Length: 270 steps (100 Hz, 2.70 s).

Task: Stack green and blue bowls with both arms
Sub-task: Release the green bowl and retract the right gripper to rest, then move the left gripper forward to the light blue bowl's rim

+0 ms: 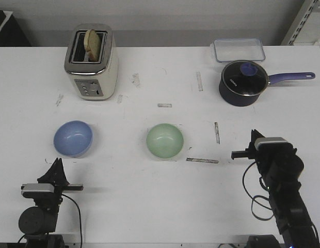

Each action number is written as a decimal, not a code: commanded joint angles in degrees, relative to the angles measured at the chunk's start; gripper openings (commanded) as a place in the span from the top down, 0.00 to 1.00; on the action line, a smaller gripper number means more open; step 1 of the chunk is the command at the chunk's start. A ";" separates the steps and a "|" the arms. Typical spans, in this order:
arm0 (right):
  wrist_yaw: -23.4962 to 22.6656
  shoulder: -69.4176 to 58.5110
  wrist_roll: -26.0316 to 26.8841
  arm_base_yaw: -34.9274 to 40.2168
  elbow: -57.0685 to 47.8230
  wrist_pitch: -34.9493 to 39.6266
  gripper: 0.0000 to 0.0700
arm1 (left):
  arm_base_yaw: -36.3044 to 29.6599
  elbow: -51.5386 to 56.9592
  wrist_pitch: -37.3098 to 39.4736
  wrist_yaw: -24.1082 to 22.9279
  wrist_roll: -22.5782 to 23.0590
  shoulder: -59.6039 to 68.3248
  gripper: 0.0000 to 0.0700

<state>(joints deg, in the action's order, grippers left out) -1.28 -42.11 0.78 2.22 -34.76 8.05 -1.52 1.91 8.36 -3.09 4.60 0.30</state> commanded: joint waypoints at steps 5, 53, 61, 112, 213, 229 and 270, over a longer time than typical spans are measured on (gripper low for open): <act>0.02 6.14 -0.61 -0.55 5.07 -2.14 0.99 | 0.04 -1.14 0.70 -0.07 0.31 -0.11 1.00; -0.24 31.93 1.36 -0.57 9.60 5.25 0.99 | 0.04 -1.14 0.70 -0.07 0.31 -0.11 1.00; -0.22 34.49 1.36 -0.57 9.60 5.22 0.99 | 0.04 -1.14 0.68 -0.07 0.31 -0.11 1.00; -0.17 38.38 1.29 -0.57 9.60 4.44 0.99 | 0.02 0.00 5.77 -0.09 -6.10 -0.11 1.00; -0.17 38.38 1.31 -0.57 9.60 4.44 0.99 | 0.09 56.87 -44.87 0.50 -14.01 55.84 1.00; -0.20 38.38 1.31 -0.57 9.60 4.44 0.99 | 2.01 63.67 -53.27 2.12 -18.62 62.99 1.00; -0.17 38.38 1.31 -0.57 9.60 4.44 0.99 | 9.94 73.68 -65.77 7.54 -23.08 76.32 1.00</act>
<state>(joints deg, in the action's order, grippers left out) -1.48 -3.92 1.54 1.72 -24.69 13.04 7.60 74.32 -56.69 2.11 -17.82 74.63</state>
